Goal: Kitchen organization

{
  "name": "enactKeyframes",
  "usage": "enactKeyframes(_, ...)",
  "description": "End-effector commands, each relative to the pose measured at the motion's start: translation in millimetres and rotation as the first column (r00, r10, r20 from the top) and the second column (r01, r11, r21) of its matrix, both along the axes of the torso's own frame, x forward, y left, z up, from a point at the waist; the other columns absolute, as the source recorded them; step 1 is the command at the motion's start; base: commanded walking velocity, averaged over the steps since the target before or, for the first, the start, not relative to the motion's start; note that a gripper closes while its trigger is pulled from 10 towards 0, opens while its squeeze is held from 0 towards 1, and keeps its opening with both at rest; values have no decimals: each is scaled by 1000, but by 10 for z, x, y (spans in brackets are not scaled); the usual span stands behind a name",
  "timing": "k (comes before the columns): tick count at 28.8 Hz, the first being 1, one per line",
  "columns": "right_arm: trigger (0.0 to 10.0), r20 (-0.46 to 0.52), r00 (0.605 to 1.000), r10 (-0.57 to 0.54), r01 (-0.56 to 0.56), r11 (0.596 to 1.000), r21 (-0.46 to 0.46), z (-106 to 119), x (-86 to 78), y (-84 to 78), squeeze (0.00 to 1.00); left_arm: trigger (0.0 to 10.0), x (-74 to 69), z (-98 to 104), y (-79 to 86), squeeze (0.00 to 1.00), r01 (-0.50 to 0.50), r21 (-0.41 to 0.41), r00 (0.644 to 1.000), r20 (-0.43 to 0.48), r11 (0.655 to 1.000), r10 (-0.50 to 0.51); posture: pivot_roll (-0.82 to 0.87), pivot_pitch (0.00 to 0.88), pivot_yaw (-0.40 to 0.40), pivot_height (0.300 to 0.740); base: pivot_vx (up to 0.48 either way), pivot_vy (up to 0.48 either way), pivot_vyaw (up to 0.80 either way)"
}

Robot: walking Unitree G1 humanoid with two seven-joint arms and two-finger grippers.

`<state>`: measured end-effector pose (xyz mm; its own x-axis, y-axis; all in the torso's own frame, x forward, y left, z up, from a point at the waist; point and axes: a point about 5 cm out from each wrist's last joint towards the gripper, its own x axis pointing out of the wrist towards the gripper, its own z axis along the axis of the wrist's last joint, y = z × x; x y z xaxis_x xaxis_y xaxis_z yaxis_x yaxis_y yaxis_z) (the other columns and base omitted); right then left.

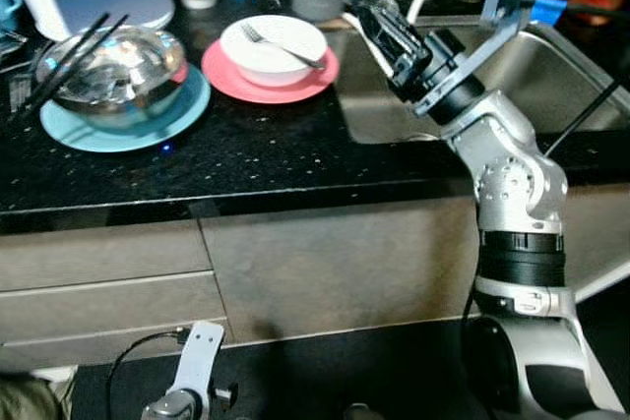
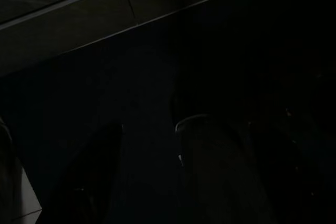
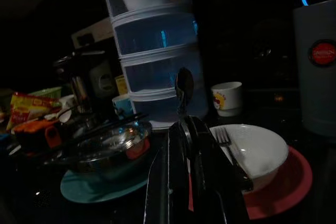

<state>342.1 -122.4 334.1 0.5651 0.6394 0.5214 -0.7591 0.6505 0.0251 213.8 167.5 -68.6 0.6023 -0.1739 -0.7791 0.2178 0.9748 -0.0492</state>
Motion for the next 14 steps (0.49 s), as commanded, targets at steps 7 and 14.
enactKeyframes(7,10000,11,1000,-18,19,995,-94,-40,-33,145,0,10000,-109,-62,14,0,-15,-4,999,-38,1000,15,0,143,-22,740,0,-328,0)
enactKeyframes(14,10000,10,999,-49,50,990,-132,-80,-31,179,0,10000,-106,-61,11,0,-18,-6,999,-37,1000,18,0,146,-23,740,0,-428,0)
